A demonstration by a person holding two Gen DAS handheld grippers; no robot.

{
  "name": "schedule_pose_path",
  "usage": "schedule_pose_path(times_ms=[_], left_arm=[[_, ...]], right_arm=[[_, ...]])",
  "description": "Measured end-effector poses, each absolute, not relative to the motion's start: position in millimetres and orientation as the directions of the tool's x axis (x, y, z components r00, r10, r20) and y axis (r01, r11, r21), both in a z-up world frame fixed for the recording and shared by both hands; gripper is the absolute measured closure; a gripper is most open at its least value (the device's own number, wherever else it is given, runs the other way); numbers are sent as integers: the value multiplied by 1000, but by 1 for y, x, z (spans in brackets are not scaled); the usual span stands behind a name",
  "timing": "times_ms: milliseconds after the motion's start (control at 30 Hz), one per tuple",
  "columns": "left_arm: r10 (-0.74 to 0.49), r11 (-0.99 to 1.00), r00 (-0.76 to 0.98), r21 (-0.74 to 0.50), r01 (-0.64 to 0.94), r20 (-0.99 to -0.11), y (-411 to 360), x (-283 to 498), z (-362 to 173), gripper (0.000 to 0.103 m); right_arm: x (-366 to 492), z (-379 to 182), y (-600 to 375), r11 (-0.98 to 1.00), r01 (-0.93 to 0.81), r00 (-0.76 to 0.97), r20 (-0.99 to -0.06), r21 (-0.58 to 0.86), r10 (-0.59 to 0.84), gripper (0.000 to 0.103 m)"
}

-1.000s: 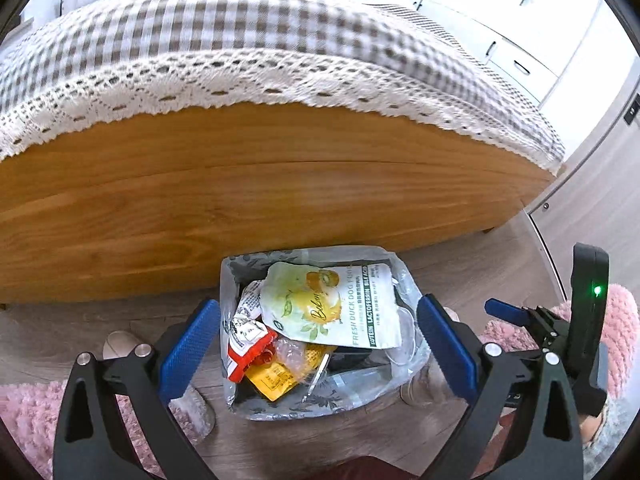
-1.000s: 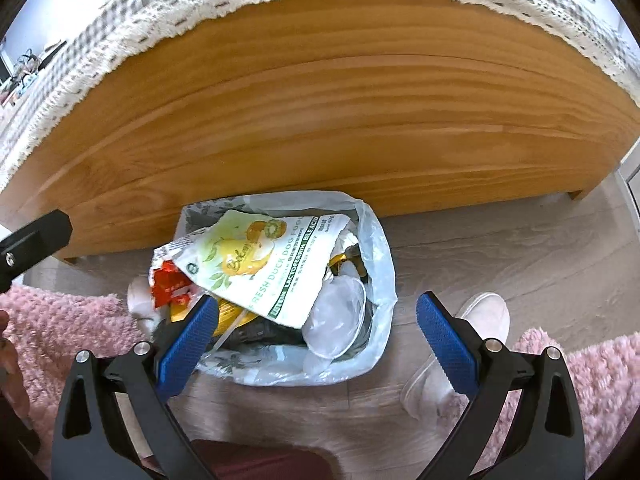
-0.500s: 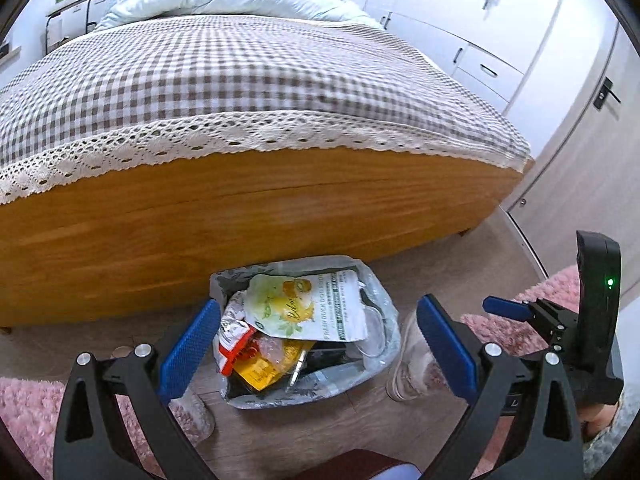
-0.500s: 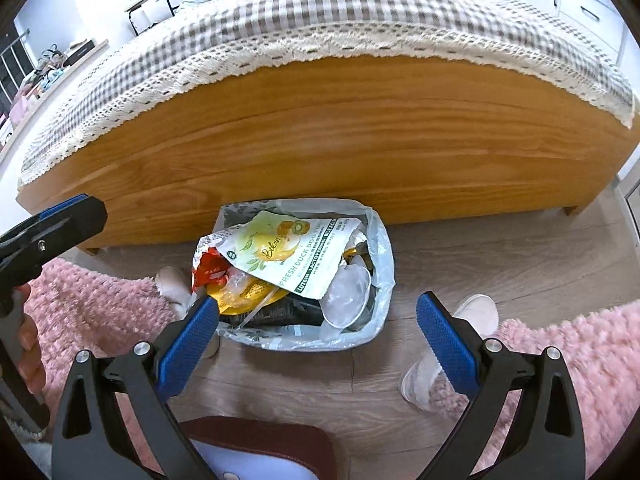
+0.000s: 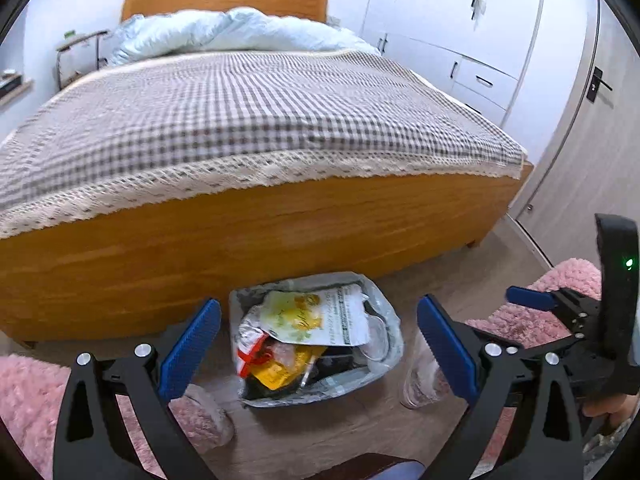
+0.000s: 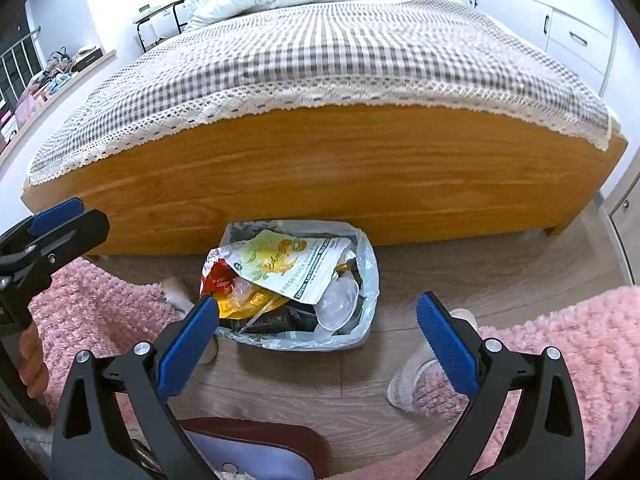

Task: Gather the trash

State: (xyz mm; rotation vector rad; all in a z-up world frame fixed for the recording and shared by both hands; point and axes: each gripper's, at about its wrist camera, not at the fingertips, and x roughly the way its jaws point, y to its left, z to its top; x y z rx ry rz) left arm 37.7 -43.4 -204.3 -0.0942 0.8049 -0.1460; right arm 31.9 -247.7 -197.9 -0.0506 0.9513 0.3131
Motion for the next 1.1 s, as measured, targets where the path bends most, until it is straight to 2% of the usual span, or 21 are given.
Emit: schedule_pose_path(times_ms=[1100], left_arm=[[-198, 978, 665, -195, 81, -720, -36, 30, -212, 8]], right_arm=[[25, -179, -256, 970, -230, 571, -796, 79, 200, 8]])
